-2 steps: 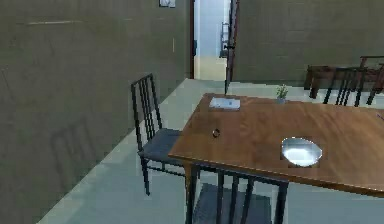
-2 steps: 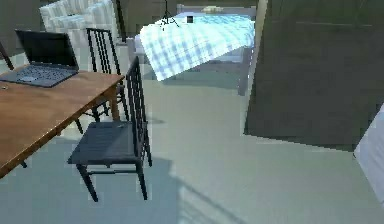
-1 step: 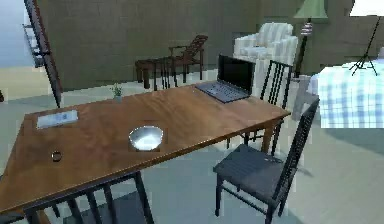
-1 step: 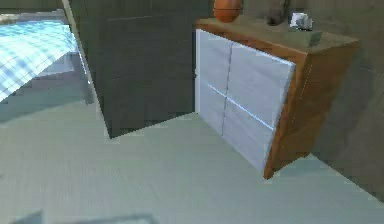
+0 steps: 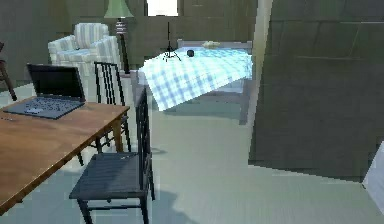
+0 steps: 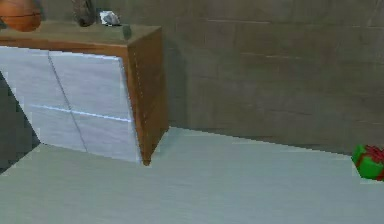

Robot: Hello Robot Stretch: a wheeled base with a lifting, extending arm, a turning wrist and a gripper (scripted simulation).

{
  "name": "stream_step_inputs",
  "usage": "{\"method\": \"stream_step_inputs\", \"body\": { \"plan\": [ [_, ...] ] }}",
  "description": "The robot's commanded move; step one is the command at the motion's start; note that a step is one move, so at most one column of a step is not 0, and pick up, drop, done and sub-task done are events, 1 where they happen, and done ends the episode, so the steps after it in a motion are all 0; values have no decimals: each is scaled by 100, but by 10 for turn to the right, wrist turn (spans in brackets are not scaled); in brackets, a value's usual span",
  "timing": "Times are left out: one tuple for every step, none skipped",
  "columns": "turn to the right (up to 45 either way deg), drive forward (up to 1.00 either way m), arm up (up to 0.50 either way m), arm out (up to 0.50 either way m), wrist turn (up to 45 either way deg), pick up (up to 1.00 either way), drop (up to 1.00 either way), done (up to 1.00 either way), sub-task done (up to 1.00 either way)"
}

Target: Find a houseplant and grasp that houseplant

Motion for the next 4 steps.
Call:
{"method": "stream_step_inputs", "body": {
  "plan": [
    [60, 0, 0, 0, 0, 0, 0, 0, 0],
    [0, 100, 0, 0, 0, 0, 0, 0, 0],
    [60, 0, 0, 0, 0, 0, 0, 0, 0],
    [0, 35, 0, 0, 0, 0, 0, 0, 0]
  ]
}}
